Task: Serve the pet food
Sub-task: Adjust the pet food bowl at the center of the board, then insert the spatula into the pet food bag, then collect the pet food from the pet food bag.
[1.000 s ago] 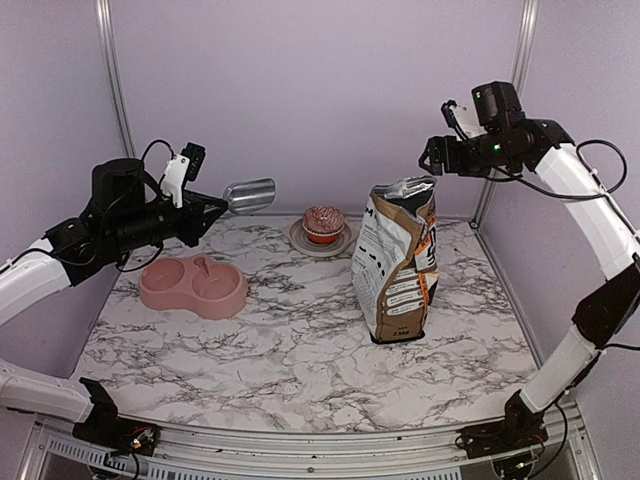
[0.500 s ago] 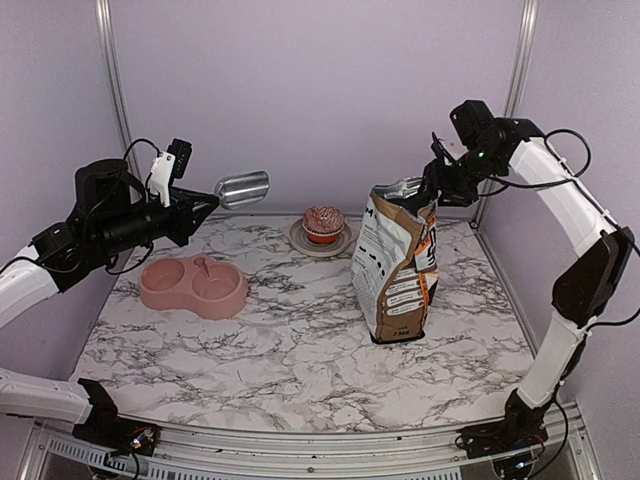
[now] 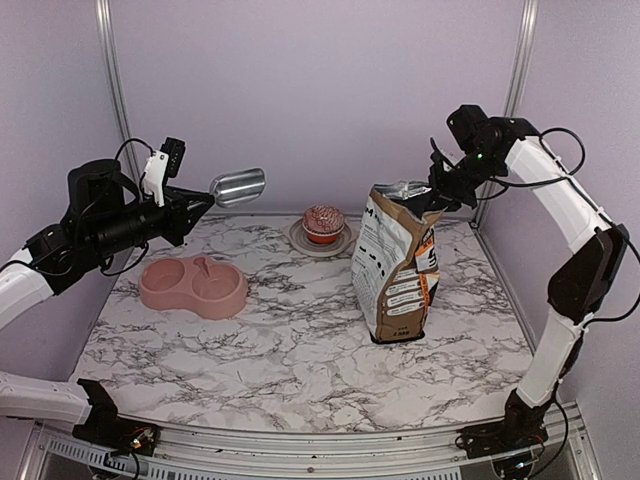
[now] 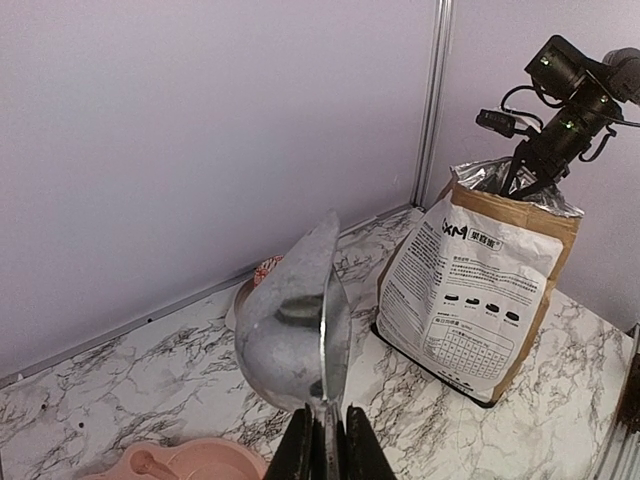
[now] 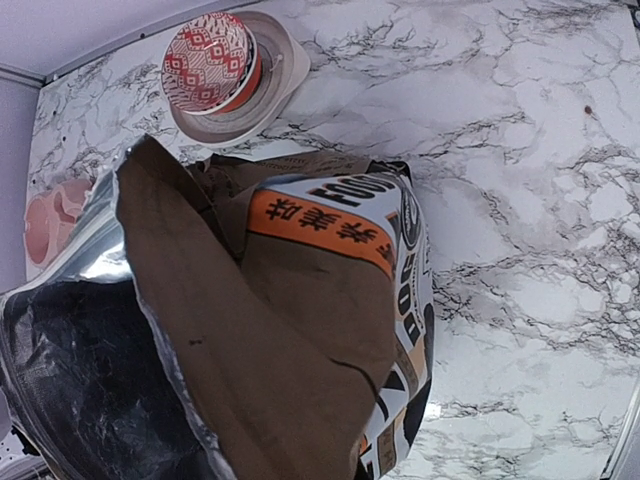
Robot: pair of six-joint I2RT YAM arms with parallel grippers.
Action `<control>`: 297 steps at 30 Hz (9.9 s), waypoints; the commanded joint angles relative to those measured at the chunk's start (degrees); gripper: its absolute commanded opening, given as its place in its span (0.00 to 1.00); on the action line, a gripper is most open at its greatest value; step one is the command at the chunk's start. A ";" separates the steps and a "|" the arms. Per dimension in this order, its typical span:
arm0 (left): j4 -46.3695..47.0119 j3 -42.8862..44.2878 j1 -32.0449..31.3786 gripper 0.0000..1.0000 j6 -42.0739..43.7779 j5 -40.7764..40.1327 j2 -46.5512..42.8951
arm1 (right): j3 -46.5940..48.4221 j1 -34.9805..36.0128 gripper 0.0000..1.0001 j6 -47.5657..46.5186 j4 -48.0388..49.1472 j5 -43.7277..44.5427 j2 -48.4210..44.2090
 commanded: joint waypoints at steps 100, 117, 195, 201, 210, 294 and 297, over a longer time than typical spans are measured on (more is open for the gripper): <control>-0.60 -0.95 0.09 0.00 0.32 -3.03 -0.30 | 2.33 12.89 0.00 -26.98 19.01 12.75 -1.69; -0.69 -0.77 0.14 0.00 0.14 -2.29 -0.20 | -19.84 30.85 0.00 -17.97 16.59 12.80 0.71; 0.02 -20.85 -10.88 0.00 -22.62 15.79 -1.91 | -34.09 34.63 0.00 -6.77 41.33 20.86 7.83; 6.09 -21.72 -11.90 0.00 -25.54 13.90 3.63 | -32.83 33.30 0.00 -6.61 42.64 22.02 8.57; 16.02 -21.10 -11.96 0.00 -32.08 11.95 11.70 | -32.35 32.59 0.00 -10.32 45.17 20.64 5.65; 3.67 13.22 -15.84 0.00 -37.34 0.54 52.54 | -43.16 30.95 0.00 -8.70 52.40 29.19 -1.13; 4.81 11.19 -15.58 0.00 -38.45 2.13 50.78 | -43.17 30.94 0.00 -8.59 52.71 29.09 -1.08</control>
